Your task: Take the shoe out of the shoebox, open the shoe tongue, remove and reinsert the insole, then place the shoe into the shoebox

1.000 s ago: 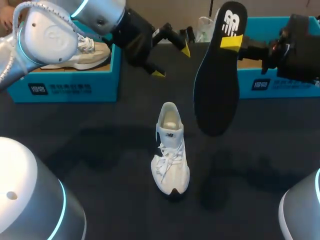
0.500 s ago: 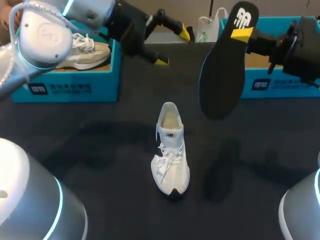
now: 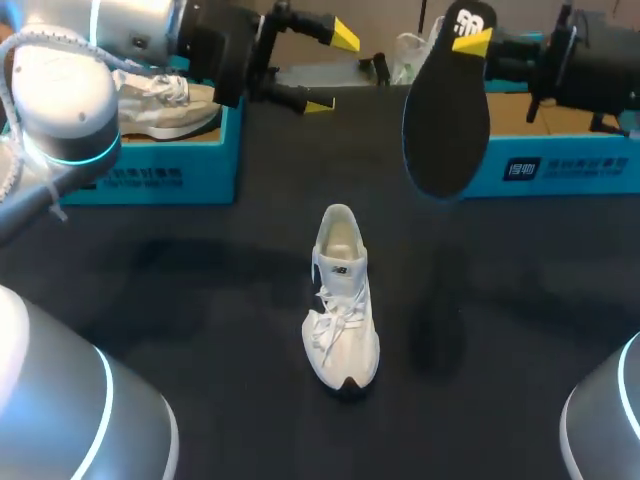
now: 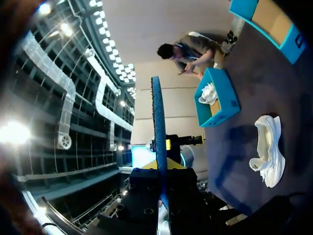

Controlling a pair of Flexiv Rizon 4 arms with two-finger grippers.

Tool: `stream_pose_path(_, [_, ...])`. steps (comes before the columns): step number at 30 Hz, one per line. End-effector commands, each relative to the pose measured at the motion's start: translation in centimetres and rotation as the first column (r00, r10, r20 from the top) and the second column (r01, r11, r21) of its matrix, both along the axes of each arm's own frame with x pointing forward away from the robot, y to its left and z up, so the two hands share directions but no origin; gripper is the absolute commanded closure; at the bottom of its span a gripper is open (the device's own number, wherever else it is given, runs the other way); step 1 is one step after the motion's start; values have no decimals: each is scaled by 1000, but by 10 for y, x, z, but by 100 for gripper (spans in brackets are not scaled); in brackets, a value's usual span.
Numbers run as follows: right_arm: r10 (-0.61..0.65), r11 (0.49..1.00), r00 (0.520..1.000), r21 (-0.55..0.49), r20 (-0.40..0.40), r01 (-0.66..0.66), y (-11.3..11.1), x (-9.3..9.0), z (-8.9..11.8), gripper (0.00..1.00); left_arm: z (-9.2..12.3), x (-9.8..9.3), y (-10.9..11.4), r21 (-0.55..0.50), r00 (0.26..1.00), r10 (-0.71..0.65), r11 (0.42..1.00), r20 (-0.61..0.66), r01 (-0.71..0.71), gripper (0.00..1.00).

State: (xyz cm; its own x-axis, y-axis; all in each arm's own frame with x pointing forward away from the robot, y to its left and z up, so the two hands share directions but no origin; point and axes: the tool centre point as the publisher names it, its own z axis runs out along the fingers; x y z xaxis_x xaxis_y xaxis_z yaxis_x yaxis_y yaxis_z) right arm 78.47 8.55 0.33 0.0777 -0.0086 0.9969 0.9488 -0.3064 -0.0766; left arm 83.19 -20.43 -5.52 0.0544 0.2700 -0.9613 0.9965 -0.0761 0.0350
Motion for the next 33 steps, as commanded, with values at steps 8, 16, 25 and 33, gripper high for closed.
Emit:
stream_pose_path(8, [115,992,987,-45,-115,-121,16,71,-12,100,14,-23,2,-161,1000,8,987,4,-7,0])
stream_pose_path(16, [104,993,987,-42,-126,-110,19,77,-16,100,14,-28,-3,-133,1000,11,991,-7,-12,0])
stream_pose_path(25, [104,993,987,-42,-126,-110,19,77,-16,100,14,-28,-3,-133,1000,11,991,-7,-12,0])
stream_pose_path(33, [87,996,992,-5,-94,-88,30,75,-19,100,10,-25,-10,-217,999,25,976,25,-19,0])
